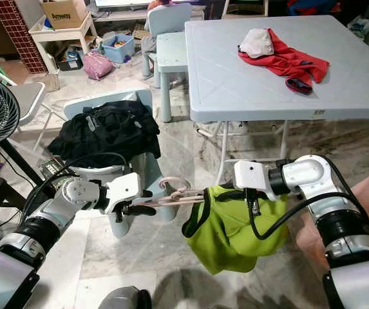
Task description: Hang hanger
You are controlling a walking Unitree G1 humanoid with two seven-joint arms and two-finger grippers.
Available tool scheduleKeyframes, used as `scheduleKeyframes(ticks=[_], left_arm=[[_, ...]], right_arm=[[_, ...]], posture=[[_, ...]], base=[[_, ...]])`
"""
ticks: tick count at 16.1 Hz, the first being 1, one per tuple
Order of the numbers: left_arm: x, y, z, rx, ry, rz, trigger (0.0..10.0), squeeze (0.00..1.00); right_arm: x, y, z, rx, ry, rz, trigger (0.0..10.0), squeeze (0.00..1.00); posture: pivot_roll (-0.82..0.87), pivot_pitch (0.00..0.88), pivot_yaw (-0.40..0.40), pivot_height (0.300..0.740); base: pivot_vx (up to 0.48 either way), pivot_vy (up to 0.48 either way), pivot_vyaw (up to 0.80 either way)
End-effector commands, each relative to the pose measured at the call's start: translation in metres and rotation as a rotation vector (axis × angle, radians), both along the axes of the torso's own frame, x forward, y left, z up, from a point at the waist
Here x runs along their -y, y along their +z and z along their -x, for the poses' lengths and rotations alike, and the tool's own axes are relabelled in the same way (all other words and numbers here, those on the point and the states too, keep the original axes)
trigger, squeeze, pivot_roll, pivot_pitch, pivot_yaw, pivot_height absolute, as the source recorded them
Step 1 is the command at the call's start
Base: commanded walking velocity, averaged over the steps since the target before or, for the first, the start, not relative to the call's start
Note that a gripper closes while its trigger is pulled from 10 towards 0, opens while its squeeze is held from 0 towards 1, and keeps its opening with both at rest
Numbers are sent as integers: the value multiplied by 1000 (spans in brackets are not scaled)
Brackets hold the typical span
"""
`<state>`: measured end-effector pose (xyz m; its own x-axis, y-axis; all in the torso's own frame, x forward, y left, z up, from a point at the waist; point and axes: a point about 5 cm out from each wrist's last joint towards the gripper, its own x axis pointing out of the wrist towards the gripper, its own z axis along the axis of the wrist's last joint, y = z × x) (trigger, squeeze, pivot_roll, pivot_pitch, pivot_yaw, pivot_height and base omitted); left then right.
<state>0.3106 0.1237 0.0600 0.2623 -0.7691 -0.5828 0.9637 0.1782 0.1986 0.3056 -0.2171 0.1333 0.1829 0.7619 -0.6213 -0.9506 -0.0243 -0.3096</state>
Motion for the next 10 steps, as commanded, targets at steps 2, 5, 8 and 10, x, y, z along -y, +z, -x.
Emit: scheduleKeyframes(ticks=[2, 5, 8, 10], left_arm=[[-6, 3, -5, 9, 17, -24, 0, 0], [-8, 0, -6, 26, 50, -43, 0, 0], [-10, -2, -8, 46, 66, -62, 0, 0], [-10, -2, -8, 48, 71, -58, 0, 0]], right_arm=[[-4, 9, -5, 30, 18, -1, 10000, 0], [-5, 8, -5, 28, 22, -2, 10000, 0], [-4, 7, -3, 14, 27, 4, 10000, 0], [-3, 8, -3, 12, 24, 6, 10000, 0]], posture=[[-48, 0, 35, 740], [-50, 0, 37, 740], [-50, 0, 37, 740], [-55, 2, 36, 740]], base=[[0, 0, 0], [0, 0, 0], [0, 0, 0], [0, 0, 0]])
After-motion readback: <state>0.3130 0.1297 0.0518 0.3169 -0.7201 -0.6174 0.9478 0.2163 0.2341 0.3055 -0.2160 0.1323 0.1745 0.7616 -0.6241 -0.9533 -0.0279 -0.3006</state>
